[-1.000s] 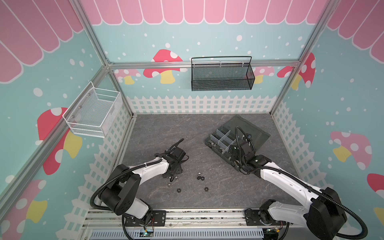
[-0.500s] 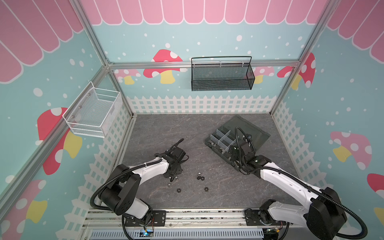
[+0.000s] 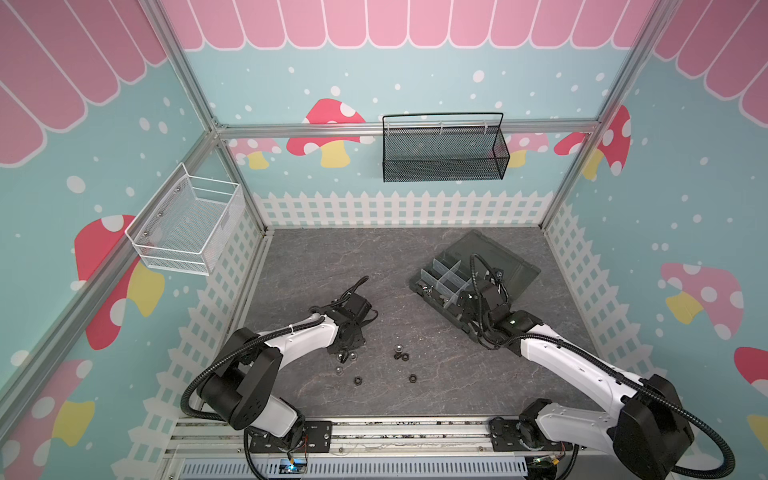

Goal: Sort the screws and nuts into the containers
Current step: 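Lift the black bolt with the left gripper and carry it over the box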

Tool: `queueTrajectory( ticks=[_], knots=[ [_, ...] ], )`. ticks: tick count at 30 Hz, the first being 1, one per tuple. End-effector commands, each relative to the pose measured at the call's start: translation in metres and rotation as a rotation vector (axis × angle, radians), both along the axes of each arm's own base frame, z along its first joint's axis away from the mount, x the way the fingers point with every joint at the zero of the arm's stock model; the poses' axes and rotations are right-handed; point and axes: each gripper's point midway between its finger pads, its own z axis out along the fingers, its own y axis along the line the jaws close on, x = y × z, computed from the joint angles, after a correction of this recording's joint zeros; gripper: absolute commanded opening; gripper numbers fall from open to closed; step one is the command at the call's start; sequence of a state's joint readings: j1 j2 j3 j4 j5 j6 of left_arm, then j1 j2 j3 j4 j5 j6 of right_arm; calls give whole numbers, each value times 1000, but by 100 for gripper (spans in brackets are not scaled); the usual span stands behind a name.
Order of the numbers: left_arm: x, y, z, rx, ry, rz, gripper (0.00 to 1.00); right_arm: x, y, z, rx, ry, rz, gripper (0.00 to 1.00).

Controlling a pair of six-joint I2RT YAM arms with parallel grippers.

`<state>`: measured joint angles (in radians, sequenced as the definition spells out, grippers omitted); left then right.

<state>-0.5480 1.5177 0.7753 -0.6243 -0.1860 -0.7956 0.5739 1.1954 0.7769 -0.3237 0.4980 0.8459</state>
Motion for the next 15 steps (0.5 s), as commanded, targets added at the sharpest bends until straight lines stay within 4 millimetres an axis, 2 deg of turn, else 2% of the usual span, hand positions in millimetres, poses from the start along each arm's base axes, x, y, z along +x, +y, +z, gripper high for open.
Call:
queueTrajectory(
  ticks=[1,6,9,15],
  knots=[
    [14,-5,20,-13,-59,-17,32,0,-7,3,-3,-13,-33,98],
    [37,-18,51,-48,-154,-44,32,0,-9,6,-4,-25,-45,98],
    [60,-31,74,-81,-240,-64,32,-1,-10,8,0,-33,-52,98],
    [110,-76,115,-172,-381,-130,32,0,-10,11,-1,-38,-47,98]
  ],
)
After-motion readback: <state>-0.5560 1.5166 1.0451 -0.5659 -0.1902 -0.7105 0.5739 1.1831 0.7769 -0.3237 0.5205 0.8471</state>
